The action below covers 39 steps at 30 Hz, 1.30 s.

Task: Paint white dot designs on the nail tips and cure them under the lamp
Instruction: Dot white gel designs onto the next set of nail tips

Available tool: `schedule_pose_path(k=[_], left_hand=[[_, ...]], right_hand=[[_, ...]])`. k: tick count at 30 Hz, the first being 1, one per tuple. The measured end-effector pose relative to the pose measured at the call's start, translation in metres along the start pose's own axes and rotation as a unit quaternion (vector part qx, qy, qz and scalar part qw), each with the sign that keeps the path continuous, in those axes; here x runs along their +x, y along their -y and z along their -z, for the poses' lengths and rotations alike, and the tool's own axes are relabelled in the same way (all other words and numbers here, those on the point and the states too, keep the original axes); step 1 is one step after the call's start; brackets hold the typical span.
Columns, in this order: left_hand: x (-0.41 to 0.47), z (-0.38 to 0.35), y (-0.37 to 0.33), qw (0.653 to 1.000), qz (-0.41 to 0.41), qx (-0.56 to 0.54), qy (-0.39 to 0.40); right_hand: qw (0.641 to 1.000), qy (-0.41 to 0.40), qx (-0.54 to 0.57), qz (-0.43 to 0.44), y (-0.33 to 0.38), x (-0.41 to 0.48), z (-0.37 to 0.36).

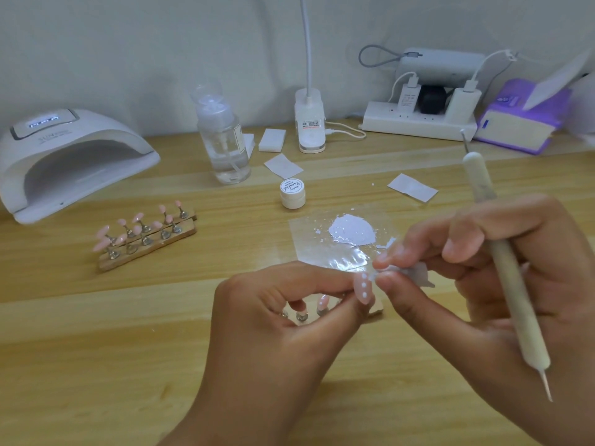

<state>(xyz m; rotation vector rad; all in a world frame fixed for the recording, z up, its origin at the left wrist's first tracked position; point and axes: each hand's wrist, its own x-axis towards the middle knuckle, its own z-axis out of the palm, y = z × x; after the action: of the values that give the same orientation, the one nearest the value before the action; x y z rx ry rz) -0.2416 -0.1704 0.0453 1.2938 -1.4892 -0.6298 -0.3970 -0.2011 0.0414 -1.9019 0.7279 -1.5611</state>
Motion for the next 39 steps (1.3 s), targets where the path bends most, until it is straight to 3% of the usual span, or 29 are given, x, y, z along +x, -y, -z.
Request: schedule_pose_path(k=[16,25,39], left_hand=[[-0.0018,-0.0012,0.0017,1.000,0.000,0.001,0.003],[0.0001,-0.0008,0.0006,1.000,-0.002,0.001,0.003],[-0.0005,-0.0020,0.0004,1.000,-0.014,0.013,0.002]], right_hand=[[1.000,-0.019,-0.012,-0.004,-0.0014,0.0029,0.0017],[1.000,0.015,-0.026,0.004,-0.0012,0.0031,0.0026],[0.998,-0.022,-0.052,-0.002,-0.0036,0.0033,0.0013]])
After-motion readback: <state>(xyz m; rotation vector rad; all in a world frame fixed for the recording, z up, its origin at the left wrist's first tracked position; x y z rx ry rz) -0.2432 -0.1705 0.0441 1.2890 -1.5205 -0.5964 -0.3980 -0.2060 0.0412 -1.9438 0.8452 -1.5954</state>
